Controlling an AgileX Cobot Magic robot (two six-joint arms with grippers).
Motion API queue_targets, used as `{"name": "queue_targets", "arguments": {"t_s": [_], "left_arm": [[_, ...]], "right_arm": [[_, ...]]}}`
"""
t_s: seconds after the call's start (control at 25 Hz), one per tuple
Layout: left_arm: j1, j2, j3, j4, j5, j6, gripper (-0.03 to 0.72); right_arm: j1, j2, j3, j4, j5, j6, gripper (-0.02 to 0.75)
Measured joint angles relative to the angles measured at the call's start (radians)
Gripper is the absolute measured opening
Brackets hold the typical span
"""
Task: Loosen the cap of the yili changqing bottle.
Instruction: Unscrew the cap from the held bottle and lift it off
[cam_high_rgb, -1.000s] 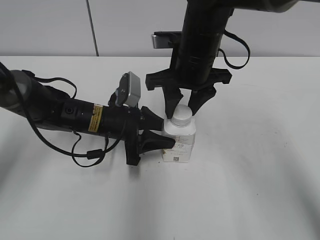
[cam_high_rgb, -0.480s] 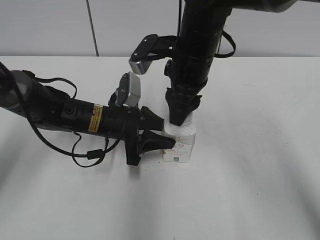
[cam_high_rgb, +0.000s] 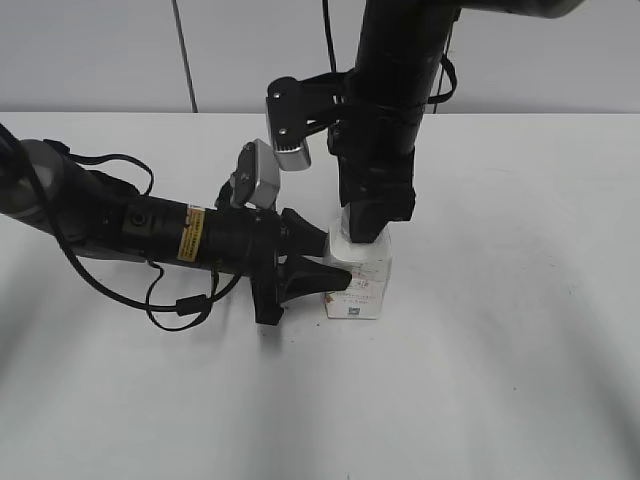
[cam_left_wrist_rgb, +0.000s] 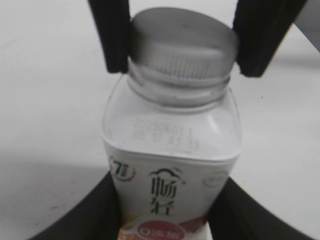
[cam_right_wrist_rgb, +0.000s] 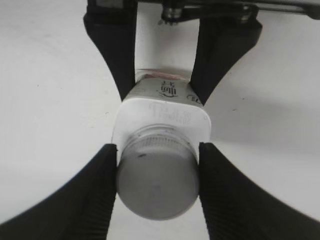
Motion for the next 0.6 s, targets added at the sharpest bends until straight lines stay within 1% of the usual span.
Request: {"name": "queue_targets", "arguments": {"t_s": [0.16, 0.36, 0.44, 0.6], "left_arm": [[0.002, 0.001, -0.001, 0.003, 0.005, -0.001, 0.317], [0.002, 0.001, -0.001, 0.015, -0.001, 0.000, 0.317], [0.002, 0.001, -0.001, 0.016, -0.001, 0.000, 0.317], [0.002, 0.001, -0.001, 0.017, -0.002, 0.000, 0.317]], "right_arm": [[0.000, -0.002, -0.031, -0.011, -0.006, -0.001, 0.393], [-0.004, -0.011, -0.033, -0.013, -0.007, 0.016, 0.392], [-0.004, -0.024, -0.033, -0.021, -0.007, 0.069, 0.392], [-0.004, -0.060, -0.034, -0.043, -0.007, 0.279, 0.392]]}}
